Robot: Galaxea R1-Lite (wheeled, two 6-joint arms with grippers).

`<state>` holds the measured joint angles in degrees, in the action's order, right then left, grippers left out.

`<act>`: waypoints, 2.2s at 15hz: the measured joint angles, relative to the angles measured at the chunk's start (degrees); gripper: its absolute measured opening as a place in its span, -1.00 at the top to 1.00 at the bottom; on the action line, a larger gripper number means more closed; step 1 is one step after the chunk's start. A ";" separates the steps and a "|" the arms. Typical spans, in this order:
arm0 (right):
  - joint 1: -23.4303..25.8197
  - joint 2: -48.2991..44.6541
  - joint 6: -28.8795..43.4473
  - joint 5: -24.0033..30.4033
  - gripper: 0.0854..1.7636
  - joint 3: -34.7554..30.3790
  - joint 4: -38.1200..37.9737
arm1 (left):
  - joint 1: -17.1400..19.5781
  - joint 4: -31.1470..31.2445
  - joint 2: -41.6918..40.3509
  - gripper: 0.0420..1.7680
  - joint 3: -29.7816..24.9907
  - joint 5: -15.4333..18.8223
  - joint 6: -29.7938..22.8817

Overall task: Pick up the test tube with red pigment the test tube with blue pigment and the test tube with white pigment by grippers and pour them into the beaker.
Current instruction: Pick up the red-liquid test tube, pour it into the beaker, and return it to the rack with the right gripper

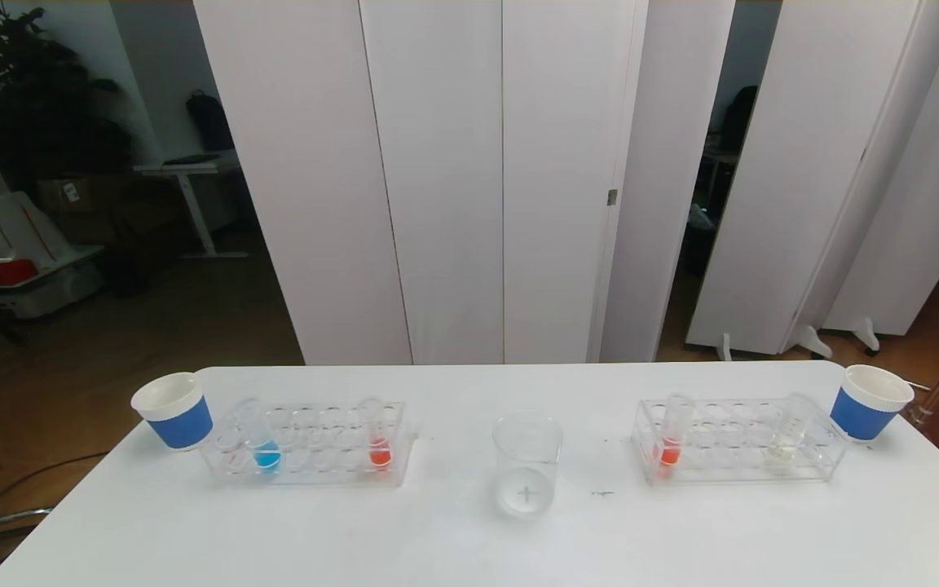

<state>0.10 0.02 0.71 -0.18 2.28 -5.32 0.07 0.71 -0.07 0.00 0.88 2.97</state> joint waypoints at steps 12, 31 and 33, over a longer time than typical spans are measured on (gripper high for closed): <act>-0.02 0.00 0.00 0.00 -0.98 0.00 -0.02 | 0.00 0.00 0.00 -0.95 0.00 0.00 0.00; 0.00 0.00 0.00 0.02 -0.98 0.00 0.00 | 0.00 0.00 0.00 -0.95 0.00 0.00 0.00; 0.00 0.00 0.00 0.00 -0.98 0.00 -0.02 | 0.00 0.00 0.02 -0.95 0.00 0.00 0.00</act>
<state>0.10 0.02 0.71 -0.18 2.28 -5.34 0.07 0.71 -0.05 0.00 0.88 2.97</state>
